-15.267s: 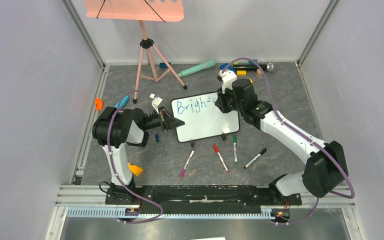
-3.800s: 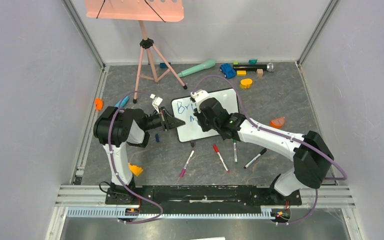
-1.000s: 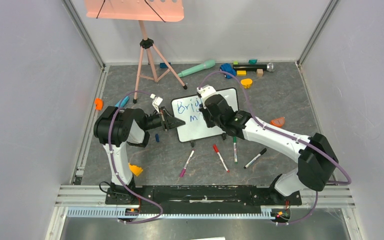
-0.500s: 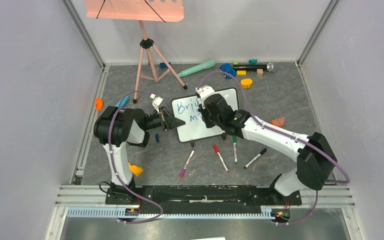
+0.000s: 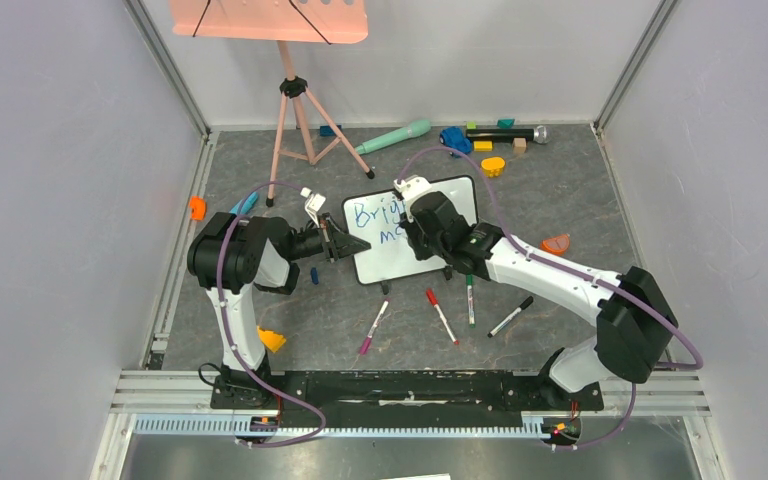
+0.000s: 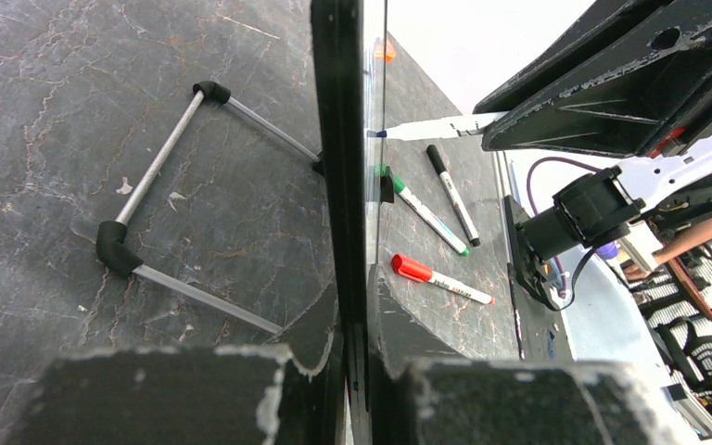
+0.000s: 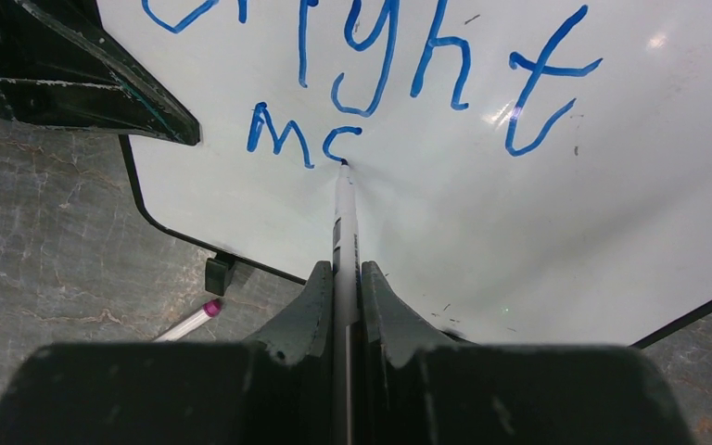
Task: Write a sentence on the whiteboard
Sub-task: Pick up the sentence from the whiteboard.
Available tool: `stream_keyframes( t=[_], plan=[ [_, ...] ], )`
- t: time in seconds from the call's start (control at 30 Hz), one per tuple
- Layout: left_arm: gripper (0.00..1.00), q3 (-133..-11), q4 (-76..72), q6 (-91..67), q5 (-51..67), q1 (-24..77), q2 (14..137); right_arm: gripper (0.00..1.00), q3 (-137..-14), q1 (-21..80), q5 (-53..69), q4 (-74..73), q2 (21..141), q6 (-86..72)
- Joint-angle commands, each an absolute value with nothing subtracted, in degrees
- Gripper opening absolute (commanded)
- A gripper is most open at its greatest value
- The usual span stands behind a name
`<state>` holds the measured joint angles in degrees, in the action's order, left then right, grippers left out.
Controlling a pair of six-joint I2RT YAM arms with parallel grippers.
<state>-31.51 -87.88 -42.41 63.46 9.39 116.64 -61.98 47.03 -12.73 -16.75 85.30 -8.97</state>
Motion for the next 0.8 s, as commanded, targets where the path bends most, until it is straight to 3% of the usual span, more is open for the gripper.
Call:
stream_keyframes(
  t=[0.0,0.77],
  plan=[
    [0.02,-30.65,-89.21,-33.31,58.03,9.67,120.68,0.0,-62.43,46.24,-16.5,-16.77,84.06,-8.96],
    [0.02,-30.81,-89.21,-33.41,58.27,9.67,120.78,0.0,-66.4,45.45,-14.88,-15.6,86.89,-8.09]
  ],
)
